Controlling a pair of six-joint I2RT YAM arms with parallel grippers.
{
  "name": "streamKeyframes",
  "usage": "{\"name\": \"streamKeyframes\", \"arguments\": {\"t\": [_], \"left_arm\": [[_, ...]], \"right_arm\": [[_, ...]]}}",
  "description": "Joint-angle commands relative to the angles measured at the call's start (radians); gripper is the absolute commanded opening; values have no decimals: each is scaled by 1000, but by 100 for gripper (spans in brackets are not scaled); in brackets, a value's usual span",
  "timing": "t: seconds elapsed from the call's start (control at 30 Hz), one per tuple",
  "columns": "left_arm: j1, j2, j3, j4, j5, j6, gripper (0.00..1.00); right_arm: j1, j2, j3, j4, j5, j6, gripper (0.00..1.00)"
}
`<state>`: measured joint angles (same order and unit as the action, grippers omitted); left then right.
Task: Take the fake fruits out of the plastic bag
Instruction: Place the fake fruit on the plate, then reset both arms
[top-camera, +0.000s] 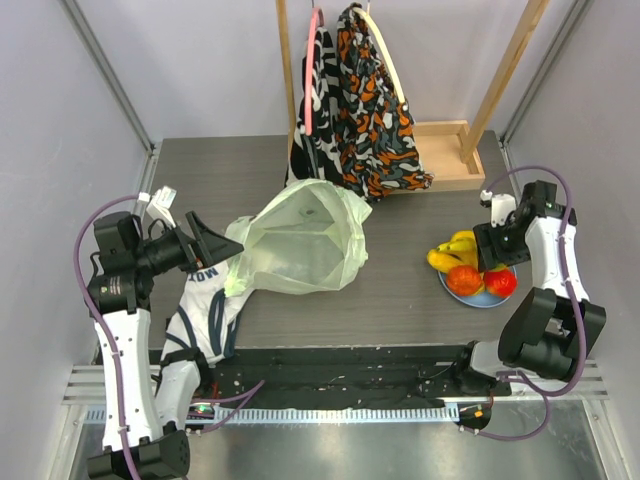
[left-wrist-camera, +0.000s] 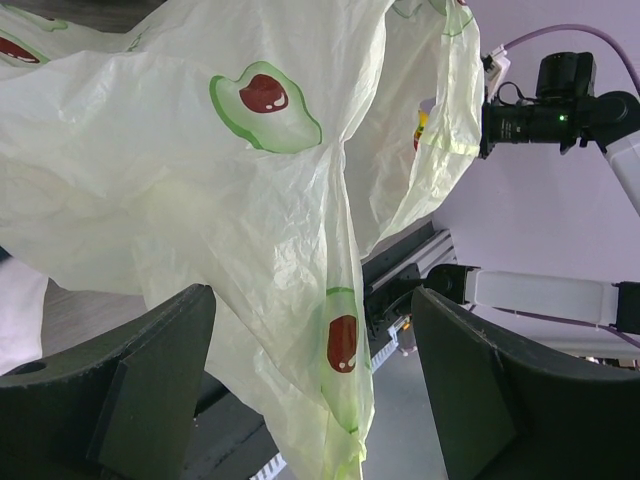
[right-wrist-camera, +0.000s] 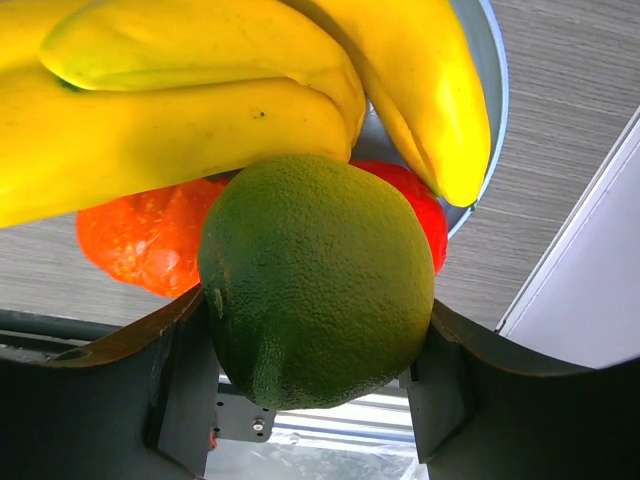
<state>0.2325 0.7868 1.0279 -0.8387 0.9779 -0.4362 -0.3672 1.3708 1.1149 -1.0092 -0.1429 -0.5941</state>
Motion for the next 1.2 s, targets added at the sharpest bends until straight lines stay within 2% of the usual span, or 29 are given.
{"name": "streamKeyframes", "arguments": {"t": [0.0,0.2,0.23,0.27,0.37,0.53,0.7,0.77,0.8,0.87,1.0,1.07,1.13,1.17], "left_arm": [[10,-12,0,1,8,13,84],[13,-6,17,-14,13,14,84],[13,-1,20,-16,15,16,84],[13,0,21,-17,18,16,84],[13,3,24,-16,21,16,84],[13,3,20,-16,25,17,84],[13,5,21,-16,28,19,84],[13,8,29,-16,25,24,87],[13,6,32,-19,19,28,98],[13,14,56,-28,9,50,100],[13,38,121,-68,-47,135,100],[13,48,149,-79,-87,157,100],[13,61,178,-92,-128,178,100],[13,69,185,-99,-172,185,100]], "right_arm": [[-9,7,-32,60,37,-38,28],[-18,30,-69,96,54,-39,44],[-18,33,-78,98,61,-36,53],[-18,36,-82,104,65,-36,68],[-19,28,-89,109,71,-38,97],[-19,-18,-86,104,69,-47,100],[-19,-58,-30,26,62,-56,100],[-19,-70,17,-20,49,-53,100],[-19,-76,35,-34,33,-47,100],[-19,-85,91,-69,8,-38,100],[-18,-91,207,-104,-111,-4,100],[-9,-98,279,-112,-240,7,100],[26,-98,334,-103,-302,75,100],[100,-108,342,-79,-282,117,100]]}}
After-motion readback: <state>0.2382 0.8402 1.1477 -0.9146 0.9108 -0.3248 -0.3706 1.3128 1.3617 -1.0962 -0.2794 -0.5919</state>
